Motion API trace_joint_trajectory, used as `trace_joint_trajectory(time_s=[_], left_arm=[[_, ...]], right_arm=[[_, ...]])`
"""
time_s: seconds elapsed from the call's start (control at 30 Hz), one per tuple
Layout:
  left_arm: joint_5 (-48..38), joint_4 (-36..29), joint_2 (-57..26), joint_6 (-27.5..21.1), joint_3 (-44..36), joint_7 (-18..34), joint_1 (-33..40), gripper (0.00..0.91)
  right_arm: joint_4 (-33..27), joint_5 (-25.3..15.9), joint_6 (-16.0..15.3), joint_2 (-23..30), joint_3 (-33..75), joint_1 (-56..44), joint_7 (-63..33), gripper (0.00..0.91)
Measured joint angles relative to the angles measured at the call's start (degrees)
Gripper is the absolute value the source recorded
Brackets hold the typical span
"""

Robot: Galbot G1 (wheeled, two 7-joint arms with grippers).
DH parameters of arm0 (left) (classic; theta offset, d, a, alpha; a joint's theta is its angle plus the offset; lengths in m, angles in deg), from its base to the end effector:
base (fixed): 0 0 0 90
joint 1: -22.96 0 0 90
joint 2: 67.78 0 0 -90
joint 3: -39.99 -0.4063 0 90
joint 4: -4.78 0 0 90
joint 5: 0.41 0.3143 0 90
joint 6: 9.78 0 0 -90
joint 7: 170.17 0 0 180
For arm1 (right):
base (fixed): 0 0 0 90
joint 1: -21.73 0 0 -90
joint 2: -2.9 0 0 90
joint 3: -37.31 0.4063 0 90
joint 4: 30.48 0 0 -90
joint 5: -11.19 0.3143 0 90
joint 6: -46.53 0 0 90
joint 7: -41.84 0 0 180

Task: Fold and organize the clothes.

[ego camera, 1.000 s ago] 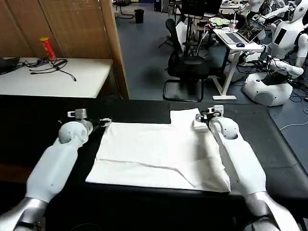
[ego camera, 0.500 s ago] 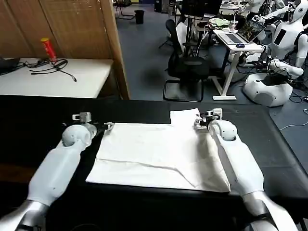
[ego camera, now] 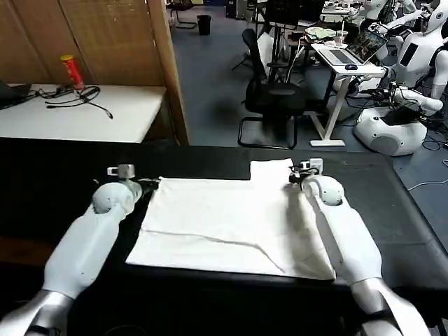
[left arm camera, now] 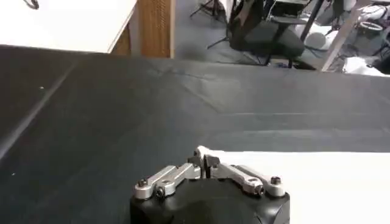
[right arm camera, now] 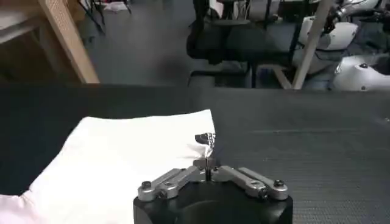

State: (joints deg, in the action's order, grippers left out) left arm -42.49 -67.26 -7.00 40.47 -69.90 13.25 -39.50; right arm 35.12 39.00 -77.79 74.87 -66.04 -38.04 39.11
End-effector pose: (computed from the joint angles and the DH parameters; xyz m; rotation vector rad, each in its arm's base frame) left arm 0.4753 0.1569 -0.3035 -0.1525 -2.4686 0.0825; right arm 0.5076 -0.1031 -0.3179 0.0743 -2.5866 -0.0822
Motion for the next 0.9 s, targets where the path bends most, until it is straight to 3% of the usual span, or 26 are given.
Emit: trace_joint_trajectory(time_s=[0.2,0.47,0.9], left_arm=[[-2.5,-4.2,-1.5,-1.1,1.6,1.5,-1.6,0.059],[-3.6,-14.1,-4.7,-2.3,4.3,2.6,-6.2,0.059],[-3.7,-30.3,-11.5,-2.5,10.7,3.1,-21.1,0.059]], right_arm=[[6.8,2.2,-0.6,-2.3,1.1,-3.1,-0.2,0.000],[20.2,3.8,-2.7,-6.9,2.7,-10.6,-1.0,0.000],[39.2,4.4,-7.9,-14.8,5.8,-25.1,-5.4,0.000]])
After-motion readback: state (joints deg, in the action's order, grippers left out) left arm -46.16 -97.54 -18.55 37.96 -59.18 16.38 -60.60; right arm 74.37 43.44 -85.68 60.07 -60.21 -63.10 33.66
